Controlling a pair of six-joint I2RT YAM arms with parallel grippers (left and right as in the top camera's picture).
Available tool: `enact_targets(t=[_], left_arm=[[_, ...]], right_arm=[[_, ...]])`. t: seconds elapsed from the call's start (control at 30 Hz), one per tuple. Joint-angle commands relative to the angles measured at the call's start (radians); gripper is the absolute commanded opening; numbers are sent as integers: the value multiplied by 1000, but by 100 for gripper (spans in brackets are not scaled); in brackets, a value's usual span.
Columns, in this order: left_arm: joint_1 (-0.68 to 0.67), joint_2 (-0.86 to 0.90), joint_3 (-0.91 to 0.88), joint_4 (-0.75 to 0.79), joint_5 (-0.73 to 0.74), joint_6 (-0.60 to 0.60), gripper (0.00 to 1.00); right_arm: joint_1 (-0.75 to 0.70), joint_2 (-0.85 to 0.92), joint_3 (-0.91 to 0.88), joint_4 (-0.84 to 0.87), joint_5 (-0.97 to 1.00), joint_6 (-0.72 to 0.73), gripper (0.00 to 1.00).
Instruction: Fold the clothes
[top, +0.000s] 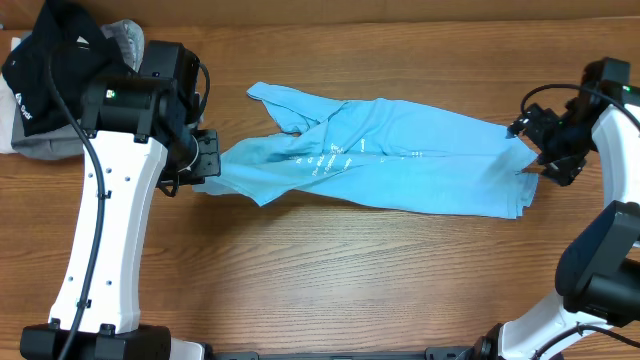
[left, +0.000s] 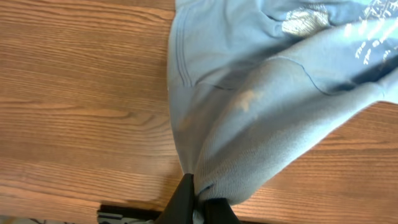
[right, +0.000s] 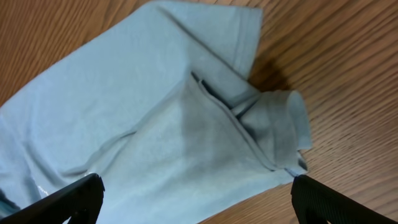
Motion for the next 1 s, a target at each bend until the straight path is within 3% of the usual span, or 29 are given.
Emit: enact_targets(t=[0.0, 0.13, 0.2, 0.37, 0.5, 0.6, 0.87, 0.97], left_arm=[[3, -7, -46, 23, 25, -5, 4], [3, -6, -99, 66, 37, 3, 4], [3, -6, -122, 81, 59, 21, 4], [3, -6, -135, 103, 73, 47, 5], [3, -6, -135, 106, 74, 47, 6], [3, -6, -135, 119, 73, 47, 14], [3, -6, -135, 130, 73, 47, 13], [3, -6, -135, 130, 73, 47, 13]], right_arm=[[18, 2, -30, 19, -6, -7, 100], [23, 2, -89, 108, 12, -60, 97], [23, 2, -112, 163, 17, -82, 85], [26, 8, -138, 278, 26, -220, 81], [26, 60, -138, 299, 77, -221, 77], [33, 99, -138, 314, 37, -221, 67], [83, 167, -138, 327, 46, -225, 58], [90, 172, -138, 328, 76, -220, 43]])
